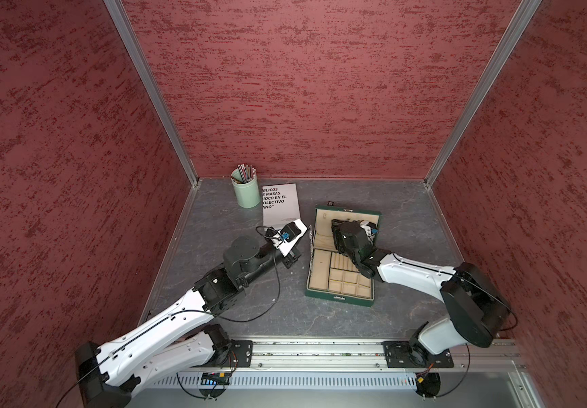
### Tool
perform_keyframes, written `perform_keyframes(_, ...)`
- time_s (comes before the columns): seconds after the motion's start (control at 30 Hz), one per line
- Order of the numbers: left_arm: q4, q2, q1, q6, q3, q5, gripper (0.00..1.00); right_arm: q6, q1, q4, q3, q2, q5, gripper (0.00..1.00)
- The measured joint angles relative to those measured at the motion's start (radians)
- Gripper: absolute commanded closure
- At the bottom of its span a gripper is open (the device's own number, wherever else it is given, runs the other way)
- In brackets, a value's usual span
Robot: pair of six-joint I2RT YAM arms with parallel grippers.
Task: Put jewelry chain into jewelry box
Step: Open the fastener on the jewelry box, then adjust the jewelry box at the center of the board.
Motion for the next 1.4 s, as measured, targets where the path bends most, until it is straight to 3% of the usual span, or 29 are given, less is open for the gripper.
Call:
perform_keyframes(0.27, 0.000, 0.001, 0.000, 0.000, 0.000, 0.000, 1.00, 0.006, 0.000, 0.050, -0.024, -0.001, -0.002, 0.59)
perform_keyframes(0.5, 0.000, 0.002, 0.000, 0.000, 0.000, 0.000, 1.00, -0.034, 0.000, -0.064, -0.013, -0.058, -0.029, 0.38)
perform_keyframes(0.73, 0.000, 0.002, 0.000, 0.001, 0.000, -0.001, 1.00, -0.207, -0.008, -0.401, 0.129, -0.253, -0.114, 0.23)
perform_keyframes(1.07, 0.000, 0.002, 0.000, 0.001, 0.000, -0.001, 1.00, -0.656, -0.025, -0.967, 0.317, -0.539, -0.140, 0.28)
perform_keyframes(1.23, 0.000, 0.002, -0.003, 0.002, 0.000, -0.004, 1.00, -0.793, -0.028, -1.134, 0.184, -0.571, -0.126, 0.35)
perform_keyframes(1.4, 0.000, 0.006, -0.007, 0.003, 0.000, -0.005, 1.00, -0.845, -0.039, -1.166, 0.028, -0.530, -0.128, 0.40)
